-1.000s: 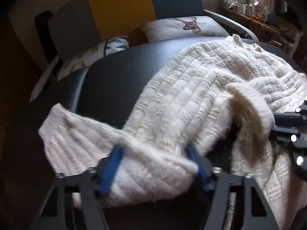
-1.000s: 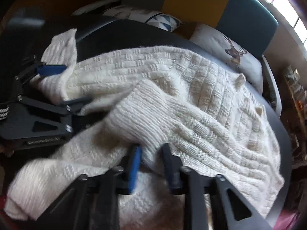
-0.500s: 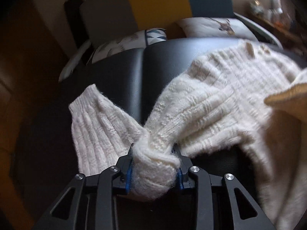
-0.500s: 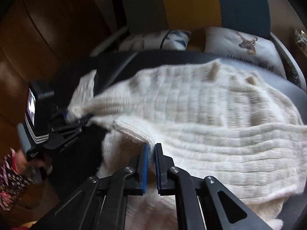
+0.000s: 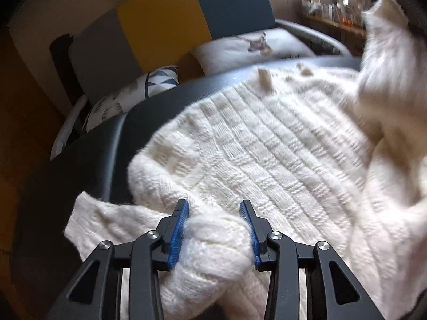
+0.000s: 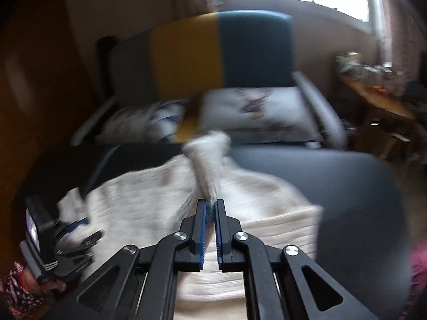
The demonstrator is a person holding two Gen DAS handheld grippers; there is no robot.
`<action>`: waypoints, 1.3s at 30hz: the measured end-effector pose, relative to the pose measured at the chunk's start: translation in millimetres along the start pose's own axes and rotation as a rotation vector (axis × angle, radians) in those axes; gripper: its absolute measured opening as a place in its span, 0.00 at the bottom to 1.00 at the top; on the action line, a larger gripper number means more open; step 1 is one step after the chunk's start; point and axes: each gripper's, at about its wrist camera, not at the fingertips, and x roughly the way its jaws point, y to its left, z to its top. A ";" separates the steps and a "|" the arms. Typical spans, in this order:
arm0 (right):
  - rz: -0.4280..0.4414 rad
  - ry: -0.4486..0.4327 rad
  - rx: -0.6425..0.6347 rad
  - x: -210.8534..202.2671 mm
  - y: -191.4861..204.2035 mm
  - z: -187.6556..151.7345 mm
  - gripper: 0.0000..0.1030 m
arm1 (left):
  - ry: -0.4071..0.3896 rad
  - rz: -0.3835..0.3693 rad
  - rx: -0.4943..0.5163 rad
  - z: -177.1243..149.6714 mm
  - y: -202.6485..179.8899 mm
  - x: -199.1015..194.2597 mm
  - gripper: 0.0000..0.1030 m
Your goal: Fold clothes
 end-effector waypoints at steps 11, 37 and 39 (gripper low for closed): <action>-0.303 0.014 0.170 12.3 -173.5 13.7 0.05 | -0.004 0.044 -0.136 -15.3 18.3 10.6 0.92; -0.471 0.129 0.417 76.3 -319.5 -60.8 0.21 | -0.041 0.024 -0.227 -22.9 23.9 18.3 1.00; -0.472 0.064 0.430 48.8 -306.5 -61.2 0.23 | -0.040 0.021 -0.230 -22.8 24.5 18.4 1.00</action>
